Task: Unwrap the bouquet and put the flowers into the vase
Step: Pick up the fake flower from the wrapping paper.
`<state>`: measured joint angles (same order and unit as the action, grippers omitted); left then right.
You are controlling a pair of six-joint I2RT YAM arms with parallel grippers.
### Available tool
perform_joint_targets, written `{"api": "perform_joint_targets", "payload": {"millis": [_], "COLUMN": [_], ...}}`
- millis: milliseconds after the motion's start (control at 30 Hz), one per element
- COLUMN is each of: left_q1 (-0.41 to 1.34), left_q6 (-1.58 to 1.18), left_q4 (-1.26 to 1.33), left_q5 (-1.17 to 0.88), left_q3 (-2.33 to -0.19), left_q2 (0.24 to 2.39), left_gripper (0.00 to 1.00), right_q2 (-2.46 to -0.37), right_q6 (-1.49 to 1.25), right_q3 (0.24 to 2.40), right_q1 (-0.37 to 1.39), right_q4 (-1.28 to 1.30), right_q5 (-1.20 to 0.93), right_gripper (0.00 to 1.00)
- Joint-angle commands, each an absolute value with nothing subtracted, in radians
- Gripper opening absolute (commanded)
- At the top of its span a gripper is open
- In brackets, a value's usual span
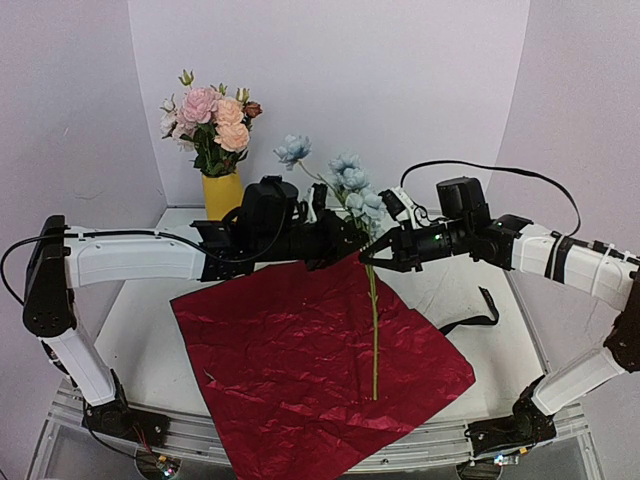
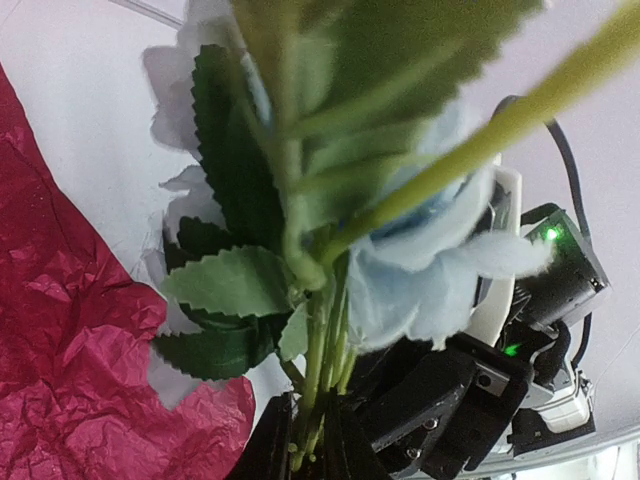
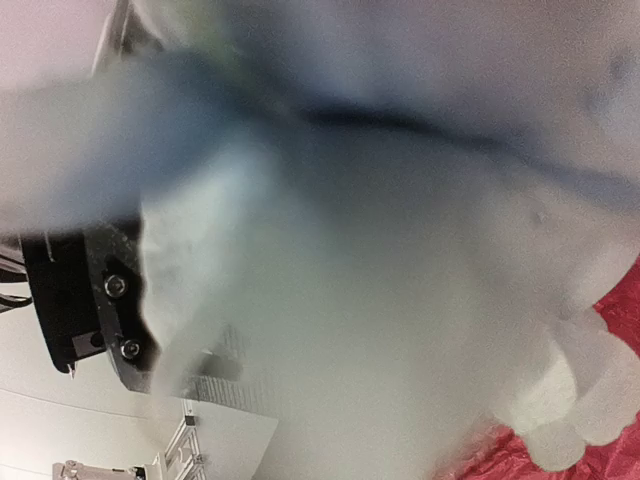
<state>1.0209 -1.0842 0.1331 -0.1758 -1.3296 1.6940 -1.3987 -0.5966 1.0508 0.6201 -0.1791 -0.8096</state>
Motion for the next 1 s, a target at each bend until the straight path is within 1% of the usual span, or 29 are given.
{"api": "perform_joint_targets", "payload": {"millis": [0,33,133,200,233,300,400,533,700,833,933,967], "left_q1": [1.017,1.016,1.017,1.017,1.017,1.017,1.017,1.017,1.017,1.022,1.028,1.03], "left_q6": [-1.097,-1.105,-1.115,-1.112,-1.11,-1.108,-1.109,-1.114,-1.124,-1.136,-1.137,-1.137], "left_q4": [0.149,0.15,0.153,0.152,0.152,0.152,0.152,0.152,0.154,0.157,0.159,0.158], "left_q5": [-0.125,-0.115,-0.097,-0.097,-0.096,-0.094,-0.084,-0.066,-0.07,-0.077,-0.079,-0.08], "left_q3": [-1.357,-1.347,-1.336,-1.34,-1.341,-1.342,-1.336,-1.335,-1.358,-1.374,-1.39,-1.395], "left_q2": [1.678,1.672,1.665,1.664,1.664,1.661,1.653,1.642,1.654,1.67,1.682,1.684], "left_gripper": [0.02,0.0,0.0,0.0,0.0,0.0,0.0,0.0,0.0,0.0,0.0,0.0], "right_q2": [-1.335,-1.332,-1.322,-1.313,-1.306,-1.291,-1.267,-1.252,-1.248,-1.254,-1.253,-1.251], "right_q6": [-0.559,-0.555,-0.554,-0.555,-0.554,-0.552,-0.55,-0.55,-0.55,-0.552,-0.555,-0.556], "right_q3": [1.039,1.033,1.022,1.015,1.011,1.001,0.982,0.961,0.953,0.95,0.944,0.941], "right_q1": [0.62,0.62,0.62,0.62,0.62,0.62,0.62,0.62,0.62,0.62,0.62,0.62], "right_q4": [-0.215,-0.215,-0.215,-0.215,-0.214,-0.213,-0.21,-0.206,-0.202,-0.198,-0.194,-0.194], "right_q5": [-0.861,-0.855,-0.844,-0.837,-0.833,-0.822,-0.817,-0.833,-0.841,-0.844,-0.842,-0.838], "right_gripper": [0.13,0.15,0.25,0.32,0.38,0.45,0.47,0.45,0.38,0.3,0.18,0.15]}}
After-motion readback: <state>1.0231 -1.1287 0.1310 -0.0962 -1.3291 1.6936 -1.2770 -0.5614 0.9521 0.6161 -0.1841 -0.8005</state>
